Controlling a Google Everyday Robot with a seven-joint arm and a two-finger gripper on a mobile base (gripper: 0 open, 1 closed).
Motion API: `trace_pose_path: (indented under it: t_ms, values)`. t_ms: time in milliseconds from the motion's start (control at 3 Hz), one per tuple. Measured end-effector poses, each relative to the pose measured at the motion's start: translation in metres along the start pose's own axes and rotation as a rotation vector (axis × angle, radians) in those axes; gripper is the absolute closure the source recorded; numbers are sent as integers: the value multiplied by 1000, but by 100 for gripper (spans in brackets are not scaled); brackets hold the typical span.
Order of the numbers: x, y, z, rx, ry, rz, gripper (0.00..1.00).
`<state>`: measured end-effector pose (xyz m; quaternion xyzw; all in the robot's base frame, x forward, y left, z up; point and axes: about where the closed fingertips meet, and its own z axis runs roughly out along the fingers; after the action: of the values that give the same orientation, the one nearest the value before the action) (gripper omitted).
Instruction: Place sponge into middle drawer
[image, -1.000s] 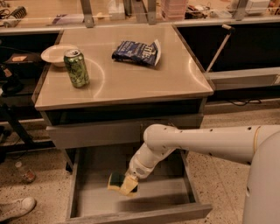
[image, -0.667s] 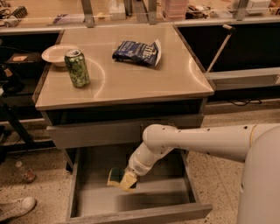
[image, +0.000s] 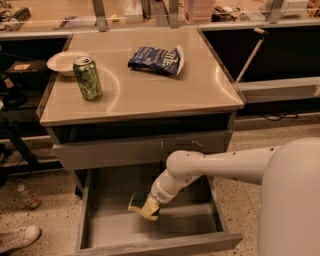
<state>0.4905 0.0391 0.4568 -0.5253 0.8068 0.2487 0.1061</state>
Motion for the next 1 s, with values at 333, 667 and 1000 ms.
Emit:
trace_pose_path:
  t_ms: [333, 667, 1000]
  values:
    - [11, -18, 14, 14, -31, 45, 100]
    - [20, -27, 32, 1, -56, 78, 100]
    - [25, -29, 51, -27, -67, 95, 100]
